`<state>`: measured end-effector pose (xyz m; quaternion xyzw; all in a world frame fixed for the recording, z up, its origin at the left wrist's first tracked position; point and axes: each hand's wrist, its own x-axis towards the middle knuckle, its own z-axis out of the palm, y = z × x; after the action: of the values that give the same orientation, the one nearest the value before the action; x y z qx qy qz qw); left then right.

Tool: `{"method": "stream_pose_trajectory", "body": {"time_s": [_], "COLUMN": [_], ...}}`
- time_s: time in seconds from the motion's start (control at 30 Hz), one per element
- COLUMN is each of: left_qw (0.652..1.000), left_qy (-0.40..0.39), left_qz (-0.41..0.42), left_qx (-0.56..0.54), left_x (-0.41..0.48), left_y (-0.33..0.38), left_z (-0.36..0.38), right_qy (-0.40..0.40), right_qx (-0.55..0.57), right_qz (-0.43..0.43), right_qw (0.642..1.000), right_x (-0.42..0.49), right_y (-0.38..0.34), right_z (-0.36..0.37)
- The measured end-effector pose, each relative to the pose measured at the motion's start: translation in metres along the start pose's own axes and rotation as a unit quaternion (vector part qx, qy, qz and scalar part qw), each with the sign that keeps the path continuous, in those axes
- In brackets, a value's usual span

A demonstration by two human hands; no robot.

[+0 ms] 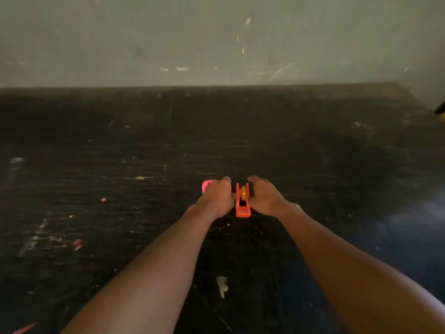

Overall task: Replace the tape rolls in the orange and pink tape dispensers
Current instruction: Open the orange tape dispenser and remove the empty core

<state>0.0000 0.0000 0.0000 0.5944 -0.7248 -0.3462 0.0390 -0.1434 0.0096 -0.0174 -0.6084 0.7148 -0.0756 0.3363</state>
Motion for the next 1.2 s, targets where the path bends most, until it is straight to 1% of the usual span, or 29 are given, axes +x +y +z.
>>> {"method": "stream_pose_trajectory", "body": {"time_s": [0.1, 0.2, 0.37, 0.5, 0.63, 0.8, 0.9, 1.03, 1.13, 1.2], "left_qw": [0.999, 0.999, 0.999, 1.0, 1.0, 0.999, 0.997, 0.993, 0.992, 0.993], "left_qy": [-0.029, -0.039, -0.025, -0.018, -0.004, 0.035, 0.046, 0.007, -0.025, -0.044], "left_qz": [-0.02, -0.022, -0.018, -0.01, -0.004, 0.027, 0.029, 0.02, 0.008, 0.003], "left_qx": [-0.001, 0.017, 0.022, 0.003, -0.028, -0.013, -0.055, -0.114, -0.123, -0.109], "left_x": [0.019, 0.029, 0.03, 0.003, -0.051, -0.137, -0.185, -0.247, -0.288, -0.312], "left_y": [-0.001, -0.002, -0.004, 0.001, 0.005, -0.006, -0.021, -0.043, -0.061, -0.07], "left_z": [0.016, 0.028, 0.034, 0.026, 0.019, 0.019, 0.031, 0.06, 0.086, 0.103], "right_qy": [-0.03, -0.029, -0.022, -0.014, -0.006, 0.016, 0.031, 0.029, 0.024, 0.011], "right_qx": [0.033, 0.075, 0.099, 0.11, 0.12, 0.117, 0.113, 0.107, 0.105, 0.111], "right_qz": [-0.004, -0.002, -0.023, -0.033, -0.046, -0.075, -0.094, -0.096, -0.084, -0.077], "right_qw": [0.999, 0.997, 0.995, 0.993, 0.992, 0.99, 0.989, 0.989, 0.991, 0.991], "right_x": [0.011, 0.019, 0.017, -0.01, -0.061, -0.142, -0.194, -0.256, -0.295, -0.321], "right_y": [0.011, 0.019, 0.023, 0.017, 0.004, -0.014, -0.021, -0.015, -0.003, 0.004], "right_z": [0.008, 0.016, 0.018, 0.015, 0.016, 0.035, 0.055, 0.097, 0.131, 0.149]}}
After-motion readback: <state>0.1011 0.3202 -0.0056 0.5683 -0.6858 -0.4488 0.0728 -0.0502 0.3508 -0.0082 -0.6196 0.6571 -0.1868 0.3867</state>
